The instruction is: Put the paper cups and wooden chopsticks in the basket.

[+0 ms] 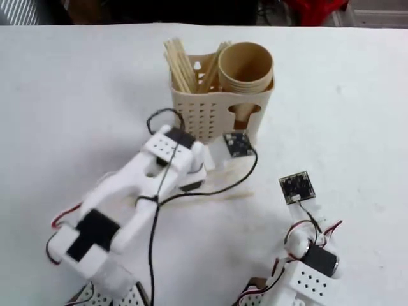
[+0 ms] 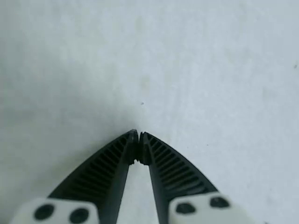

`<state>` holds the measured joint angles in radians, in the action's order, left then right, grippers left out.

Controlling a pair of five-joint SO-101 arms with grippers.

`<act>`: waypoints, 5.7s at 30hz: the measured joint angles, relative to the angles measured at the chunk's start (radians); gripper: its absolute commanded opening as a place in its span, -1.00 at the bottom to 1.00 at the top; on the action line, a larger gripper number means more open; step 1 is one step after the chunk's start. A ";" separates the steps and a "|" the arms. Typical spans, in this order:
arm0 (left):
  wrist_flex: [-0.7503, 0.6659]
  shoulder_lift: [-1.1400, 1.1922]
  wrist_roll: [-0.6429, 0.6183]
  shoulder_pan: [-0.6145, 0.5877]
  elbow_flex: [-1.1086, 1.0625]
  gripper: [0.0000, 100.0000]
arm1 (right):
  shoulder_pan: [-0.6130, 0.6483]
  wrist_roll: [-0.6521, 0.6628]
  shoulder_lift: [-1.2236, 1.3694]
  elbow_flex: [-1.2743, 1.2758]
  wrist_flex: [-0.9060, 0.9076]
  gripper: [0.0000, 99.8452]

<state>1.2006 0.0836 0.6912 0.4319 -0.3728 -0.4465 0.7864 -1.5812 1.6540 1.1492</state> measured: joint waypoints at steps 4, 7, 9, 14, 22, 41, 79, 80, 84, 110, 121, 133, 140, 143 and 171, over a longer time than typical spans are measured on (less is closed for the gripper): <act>0.146 -0.130 0.000 0.000 0.103 -0.96 | 0.000 0.000 0.000 0.000 0.000 -0.97; 0.245 -0.230 0.000 -0.002 0.173 -0.96 | 0.000 0.000 0.000 0.000 0.000 -0.97; 0.295 -0.292 0.000 0.000 0.229 -0.96 | 0.000 0.000 0.000 0.000 0.000 -0.97; 0.331 -0.413 -0.052 0.000 0.427 -0.95 | 0.000 0.000 0.000 0.000 0.000 -0.97; 0.035 -0.445 -0.376 -0.006 0.672 -0.95 | 0.000 0.000 0.000 0.000 0.000 -0.97; -0.540 -0.149 -0.738 -0.173 0.606 -0.79 | 0.000 0.000 0.000 0.000 0.000 -0.97; 0.011 -0.422 -0.086 0.064 -0.293 -0.79 | 0.000 0.000 0.000 0.000 0.000 -0.97; -0.040 -0.422 -0.074 0.064 -0.338 -0.79 | 0.000 0.000 0.000 0.000 0.000 -0.97; -0.137 -0.371 -0.038 0.064 -0.396 -0.79 | 0.000 0.000 0.000 0.000 0.000 -0.97; -0.126 0.074 -0.049 0.068 -0.175 -0.95 | 0.000 0.000 0.000 0.000 0.000 -0.97; 0.273 -0.183 -0.054 0.058 0.135 -0.95 | 0.000 0.000 0.000 0.000 0.000 -0.97; 0.509 -0.420 -0.166 0.058 0.614 -0.95 | 0.000 0.000 0.000 0.000 0.000 -0.97; 0.198 -0.420 -0.373 0.032 0.687 -0.95 | 0.000 0.000 0.000 0.000 0.000 -0.97; 0.011 -0.414 -0.440 0.008 0.684 -0.95 | 0.000 0.000 0.000 0.000 0.000 -0.97; -0.327 -0.089 -0.591 -0.137 0.631 -0.81 | 0.000 0.000 0.000 0.000 0.000 -0.97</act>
<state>0.8738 -0.0054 0.1005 0.2954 0.2578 -0.4465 0.7864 -1.5812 1.6540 1.1492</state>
